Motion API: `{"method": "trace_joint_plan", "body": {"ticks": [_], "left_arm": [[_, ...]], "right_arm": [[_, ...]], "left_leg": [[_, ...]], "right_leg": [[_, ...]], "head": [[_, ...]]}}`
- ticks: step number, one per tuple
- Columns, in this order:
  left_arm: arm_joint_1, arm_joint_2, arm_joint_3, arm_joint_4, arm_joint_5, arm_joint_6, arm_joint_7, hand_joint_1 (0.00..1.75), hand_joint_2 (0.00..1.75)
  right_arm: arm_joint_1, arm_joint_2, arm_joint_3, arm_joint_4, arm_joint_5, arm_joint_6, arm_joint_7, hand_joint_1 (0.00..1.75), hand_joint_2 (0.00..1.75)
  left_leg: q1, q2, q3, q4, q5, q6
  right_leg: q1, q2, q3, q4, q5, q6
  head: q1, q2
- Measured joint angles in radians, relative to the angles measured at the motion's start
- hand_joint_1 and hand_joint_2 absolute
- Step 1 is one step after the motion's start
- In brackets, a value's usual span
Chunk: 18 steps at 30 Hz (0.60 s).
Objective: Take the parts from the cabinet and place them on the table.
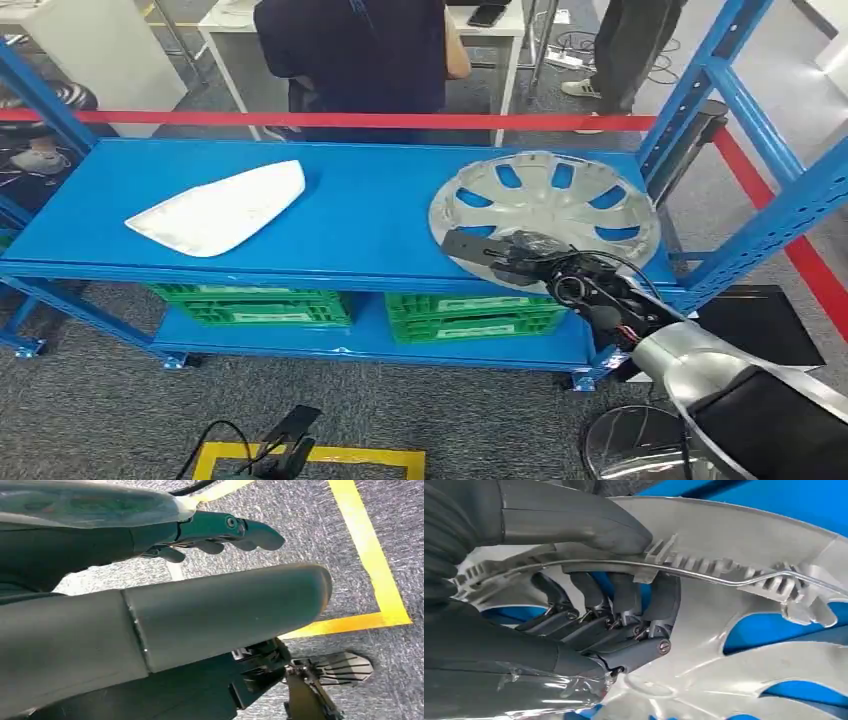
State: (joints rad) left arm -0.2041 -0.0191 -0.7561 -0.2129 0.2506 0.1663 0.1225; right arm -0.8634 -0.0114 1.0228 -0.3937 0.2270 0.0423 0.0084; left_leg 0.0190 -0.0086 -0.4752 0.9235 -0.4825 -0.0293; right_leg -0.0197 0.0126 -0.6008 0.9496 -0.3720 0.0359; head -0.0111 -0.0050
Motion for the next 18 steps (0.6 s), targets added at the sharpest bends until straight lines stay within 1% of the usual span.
{"method": "trace_joint_plan", "body": {"ticks": [18], "left_arm": [[0.0, 0.0, -0.001, 0.0, 0.006, 0.0, -0.003, 0.0, 0.0]], "right_arm": [[0.003, -0.002, -0.009, 0.0, 0.0, 0.0, -0.002, 1.75, 1.75]], "left_leg": [[0.0, 0.0, 0.0, 0.0, 0.0, 0.0]], "right_leg": [[0.0, 0.0, 0.0, 0.0, 0.0, 0.0]], "head": [[0.0, 0.0]]}}
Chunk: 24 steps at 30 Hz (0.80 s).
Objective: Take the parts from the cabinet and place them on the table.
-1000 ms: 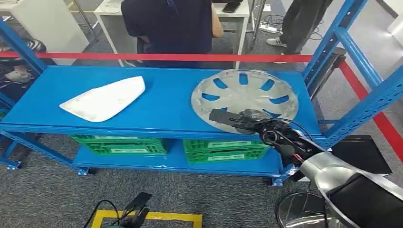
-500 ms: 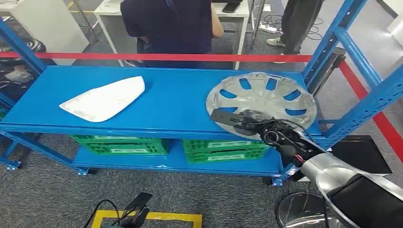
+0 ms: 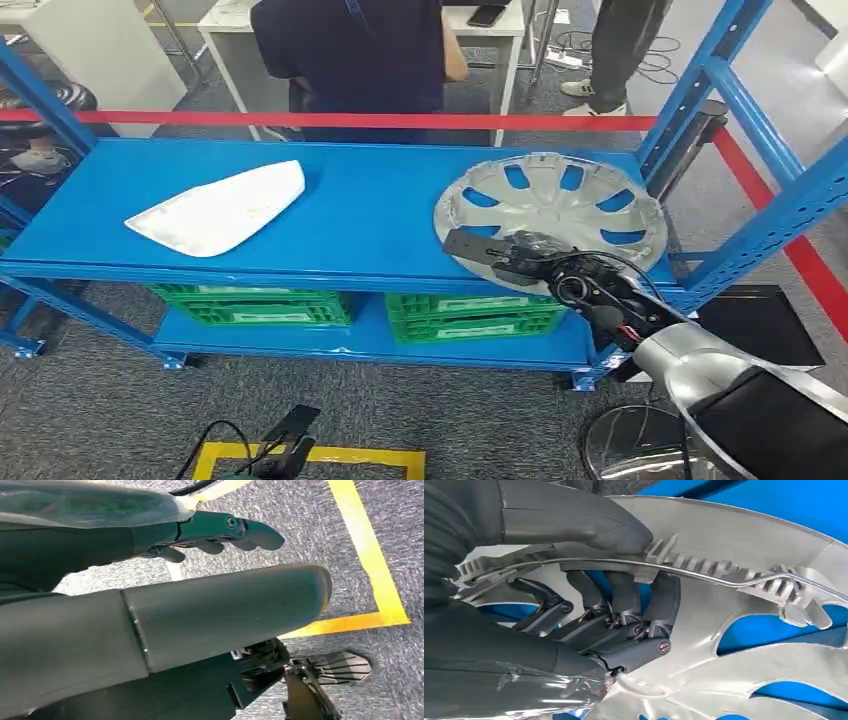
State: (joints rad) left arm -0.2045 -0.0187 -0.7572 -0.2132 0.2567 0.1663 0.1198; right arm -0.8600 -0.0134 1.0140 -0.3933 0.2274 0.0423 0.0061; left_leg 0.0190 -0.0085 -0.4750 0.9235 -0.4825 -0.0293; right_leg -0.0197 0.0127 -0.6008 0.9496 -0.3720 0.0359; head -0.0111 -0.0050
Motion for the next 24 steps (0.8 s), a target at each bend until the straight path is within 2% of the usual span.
{"method": "trace_joint_plan", "body": {"ticks": [8, 10, 15, 21, 24], "left_arm": [[0.0, 0.0, -0.005, 0.0, 0.006, 0.003, 0.001, 0.0, 0.0], [0.0, 0.001, -0.007, 0.0, 0.01, 0.004, 0.001, 0.0, 0.0], [0.001, 0.001, -0.008, 0.0, 0.024, 0.011, -0.004, 0.0, 0.0], [0.003, 0.001, -0.011, 0.0, 0.037, 0.015, -0.006, 0.0, 0.0], [0.002, 0.0, -0.011, 0.0, 0.04, 0.015, -0.006, 0.0, 0.0]], "right_arm": [[0.002, 0.0, -0.003, 0.0, -0.028, 0.0, -0.013, 1.75, 1.75], [0.004, 0.0, -0.02, 0.0, -0.101, 0.001, -0.056, 1.75, 1.75], [0.008, 0.0, -0.105, -0.001, -0.31, 0.01, -0.233, 1.75, 1.75], [0.003, 0.005, -0.197, -0.019, -0.419, -0.002, -0.341, 1.75, 1.75], [-0.004, 0.014, -0.229, -0.04, -0.456, -0.009, -0.373, 1.75, 1.75]], "left_leg": [[0.0, 0.0, 0.0, 0.0, 0.0, 0.0], [0.0, 0.0, 0.0, 0.0, 0.0, 0.0], [0.0, 0.001, 0.0, 0.0, 0.0, 0.0], [0.0, 0.0, -0.001, 0.0, 0.0, 0.0], [0.0, 0.0, 0.0, 0.0, 0.0, 0.0]], "right_leg": [[0.0, 0.0, 0.0, 0.0, 0.0, 0.0], [0.0, 0.0, 0.0, 0.0, 0.0, 0.0], [0.0, 0.0, 0.0, 0.0, 0.0, 0.0], [0.0, -0.001, 0.001, 0.0, 0.0, 0.0], [0.0, -0.001, 0.001, 0.0, 0.0, 0.0]], "head": [[0.0, 0.0], [0.0, 0.0], [0.0, 0.0], [0.001, 0.0], [0.001, 0.0]]}}
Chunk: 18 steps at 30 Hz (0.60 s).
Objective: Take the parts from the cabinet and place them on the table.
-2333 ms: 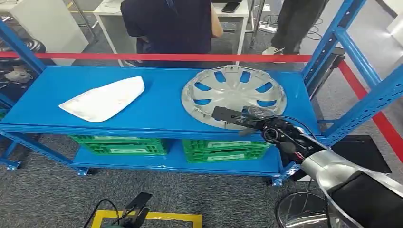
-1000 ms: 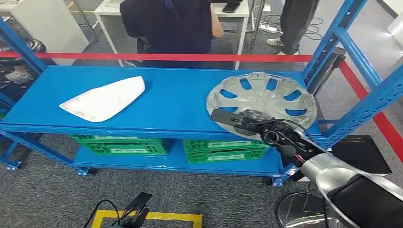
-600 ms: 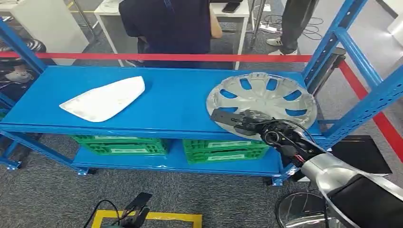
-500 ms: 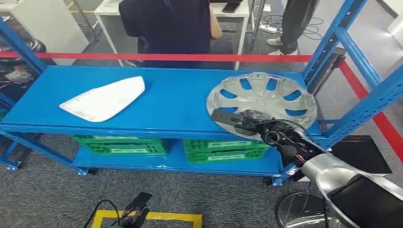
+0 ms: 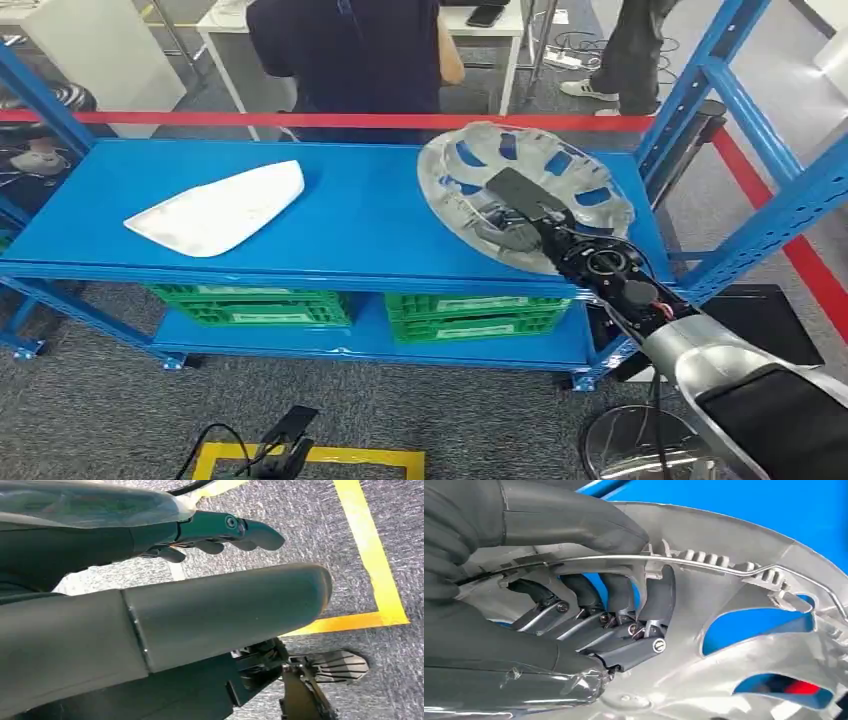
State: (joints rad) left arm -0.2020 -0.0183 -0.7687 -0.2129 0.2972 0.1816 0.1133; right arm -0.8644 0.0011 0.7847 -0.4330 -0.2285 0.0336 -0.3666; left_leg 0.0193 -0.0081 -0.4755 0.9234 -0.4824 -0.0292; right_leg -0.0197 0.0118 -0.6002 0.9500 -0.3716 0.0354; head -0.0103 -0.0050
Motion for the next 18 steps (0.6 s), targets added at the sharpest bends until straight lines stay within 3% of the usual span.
{"method": "trace_joint_plan", "body": {"ticks": [18], "left_arm": [[0.0, 0.0, -0.014, 0.0, 0.019, 0.001, -0.001, 0.0, 0.0]], "right_arm": [[-0.009, 0.019, -0.039, -0.098, -0.09, -0.018, -0.064, 1.75, 1.75]], "left_leg": [[0.0, -0.001, 0.0, 0.0, 0.0, 0.0]], "right_leg": [[0.0, 0.0, 0.0, 0.0, 0.0, 0.0]], "head": [[0.0, 0.0]]}}
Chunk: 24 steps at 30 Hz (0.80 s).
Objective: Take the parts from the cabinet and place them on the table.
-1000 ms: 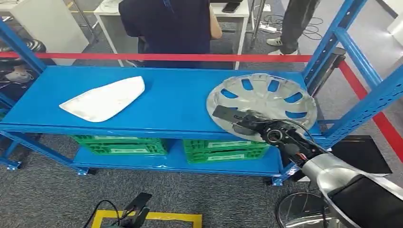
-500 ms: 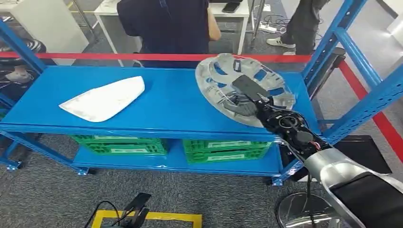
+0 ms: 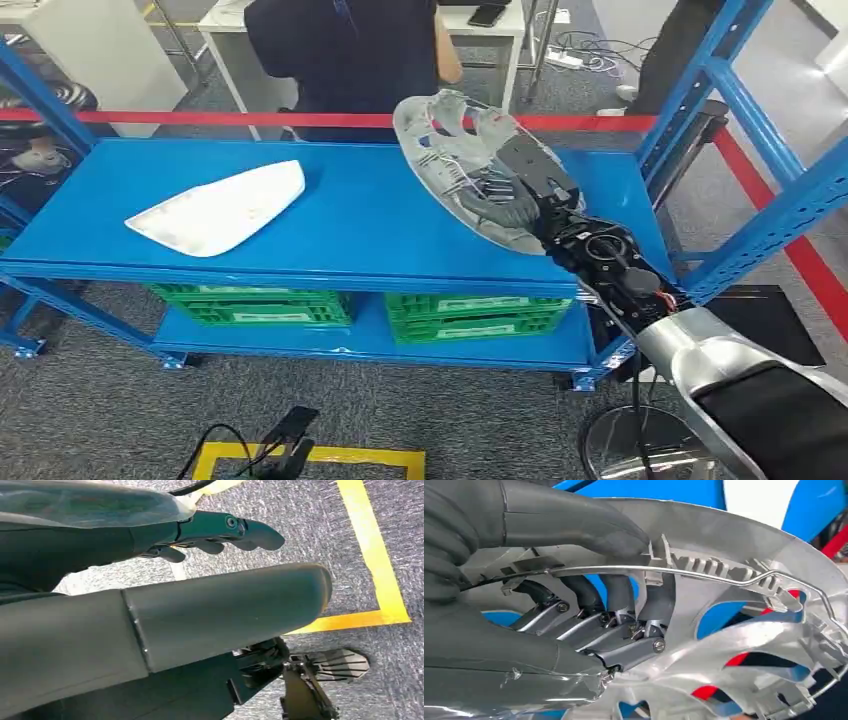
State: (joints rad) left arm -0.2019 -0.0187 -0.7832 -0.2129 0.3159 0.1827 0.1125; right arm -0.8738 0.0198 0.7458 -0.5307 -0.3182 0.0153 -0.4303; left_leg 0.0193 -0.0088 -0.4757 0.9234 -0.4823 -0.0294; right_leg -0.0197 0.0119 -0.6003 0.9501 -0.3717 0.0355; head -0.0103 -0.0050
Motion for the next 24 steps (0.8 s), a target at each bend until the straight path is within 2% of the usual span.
{"method": "trace_joint_plan", "body": {"ticks": [10, 19, 24], "left_arm": [[0.0, 0.001, -0.01, 0.0, 0.019, 0.007, -0.003, 0.0, 0.0], [0.0, 0.003, -0.015, 0.0, 0.025, 0.008, -0.004, 0.0, 0.0], [0.003, 0.005, -0.016, 0.0, 0.034, 0.009, -0.01, 0.0, 0.0]], "right_arm": [[0.001, 0.0, -0.008, -0.092, -0.084, 0.003, -0.045, 1.75, 1.75], [0.003, 0.0, -0.009, -0.172, -0.099, 0.007, -0.054, 1.75, 1.75], [0.025, 0.0, -0.014, -0.263, -0.123, -0.001, -0.06, 1.75, 1.75]], "left_leg": [[0.0, 0.0, 0.0, 0.0, 0.0, 0.0], [0.0, 0.0, 0.0, 0.0, 0.0, 0.0], [0.0, 0.0, 0.0, 0.0, 0.0, 0.0]], "right_leg": [[0.0, 0.0, 0.0, 0.0, 0.0, 0.0], [0.0, 0.0, 0.0, 0.0, 0.0, 0.0], [0.0, 0.0, 0.0, 0.0, 0.0, 0.0]], "head": [[0.0, 0.0], [0.0, 0.0], [0.0, 0.0]]}}
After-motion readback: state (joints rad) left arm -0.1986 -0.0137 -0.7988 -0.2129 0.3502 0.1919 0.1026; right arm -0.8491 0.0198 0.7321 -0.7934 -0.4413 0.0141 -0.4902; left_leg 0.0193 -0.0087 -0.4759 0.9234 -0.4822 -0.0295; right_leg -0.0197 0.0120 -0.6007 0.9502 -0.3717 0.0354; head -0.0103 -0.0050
